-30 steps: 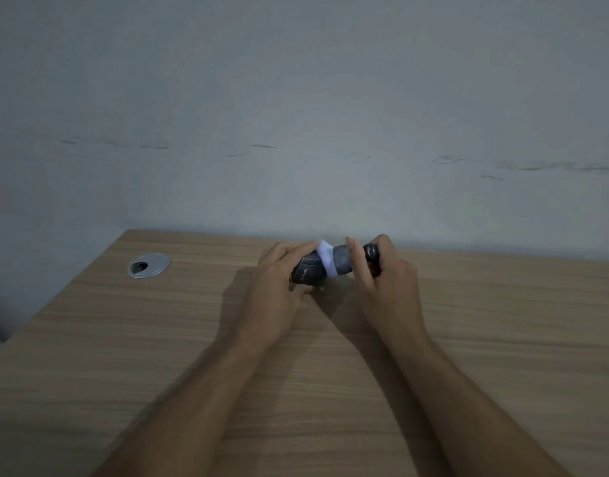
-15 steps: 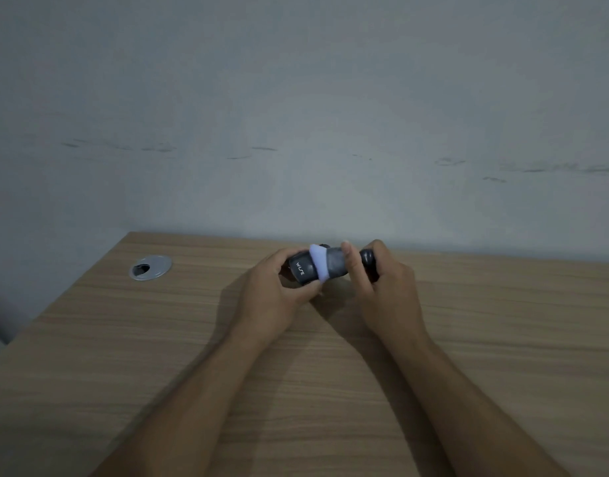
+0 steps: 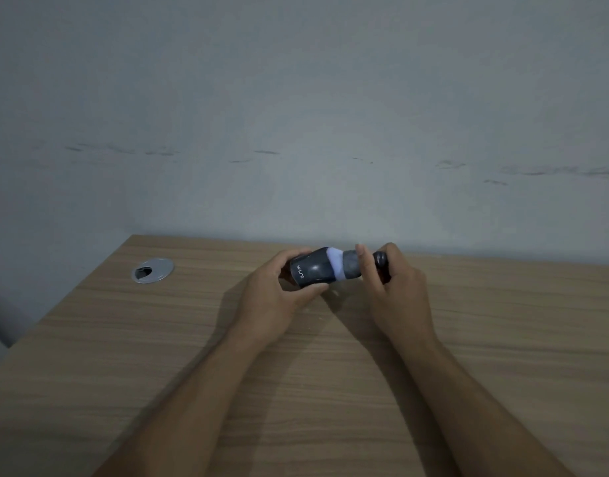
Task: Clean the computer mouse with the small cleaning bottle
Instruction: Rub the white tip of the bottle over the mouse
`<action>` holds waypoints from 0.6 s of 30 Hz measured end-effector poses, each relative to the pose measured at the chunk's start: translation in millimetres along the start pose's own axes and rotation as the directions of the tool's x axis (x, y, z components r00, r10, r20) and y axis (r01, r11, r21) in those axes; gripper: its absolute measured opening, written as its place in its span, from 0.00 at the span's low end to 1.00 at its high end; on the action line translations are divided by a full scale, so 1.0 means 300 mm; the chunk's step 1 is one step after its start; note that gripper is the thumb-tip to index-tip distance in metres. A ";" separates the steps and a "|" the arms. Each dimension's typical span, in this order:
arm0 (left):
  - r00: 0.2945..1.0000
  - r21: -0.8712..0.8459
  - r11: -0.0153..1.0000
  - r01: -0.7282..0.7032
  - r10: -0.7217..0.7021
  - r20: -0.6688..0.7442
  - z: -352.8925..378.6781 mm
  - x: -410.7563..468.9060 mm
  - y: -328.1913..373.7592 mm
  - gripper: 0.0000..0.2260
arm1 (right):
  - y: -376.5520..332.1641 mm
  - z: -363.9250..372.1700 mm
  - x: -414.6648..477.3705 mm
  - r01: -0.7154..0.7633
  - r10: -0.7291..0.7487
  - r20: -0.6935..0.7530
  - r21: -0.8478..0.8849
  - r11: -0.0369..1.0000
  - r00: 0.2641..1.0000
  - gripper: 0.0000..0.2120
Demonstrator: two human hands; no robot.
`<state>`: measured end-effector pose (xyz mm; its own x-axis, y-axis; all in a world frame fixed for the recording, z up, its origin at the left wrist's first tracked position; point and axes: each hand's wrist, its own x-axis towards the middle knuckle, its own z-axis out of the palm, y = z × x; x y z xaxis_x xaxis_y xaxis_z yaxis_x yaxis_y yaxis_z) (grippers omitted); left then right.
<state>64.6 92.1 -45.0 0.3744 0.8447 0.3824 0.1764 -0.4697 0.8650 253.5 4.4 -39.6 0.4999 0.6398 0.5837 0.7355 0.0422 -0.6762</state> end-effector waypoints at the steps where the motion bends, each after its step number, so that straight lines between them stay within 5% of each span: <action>1: 1.000 -0.014 1.000 0.000 0.000 0.001 -0.003 0.001 0.000 0.26 | 0.010 -0.002 0.005 -0.033 0.033 -0.001 -0.018 0.999 0.999 0.24; 6: 1.000 -0.011 1.000 0.013 -0.013 -0.008 -0.001 0.001 -0.007 0.26 | 0.011 -0.020 0.013 -0.142 0.145 -0.062 0.053 0.988 0.987 0.24; 12: 0.999 0.006 0.999 0.046 -0.046 -0.030 -0.005 0.011 -0.016 0.27 | -0.015 -0.002 -0.002 0.054 -0.054 0.017 0.026 0.998 0.998 0.24; 18: 0.999 -0.021 0.999 0.045 -0.045 -0.004 -0.013 0.009 -0.011 0.27 | 0.027 -0.003 0.010 -0.095 0.095 -0.003 -0.012 0.995 0.995 0.24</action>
<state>61.4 96.8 -45.5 0.3628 0.8659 0.3444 0.1735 -0.4258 0.8880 261.3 5.9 -42.8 0.5688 0.6389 0.5179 0.6900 -0.0280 -0.7233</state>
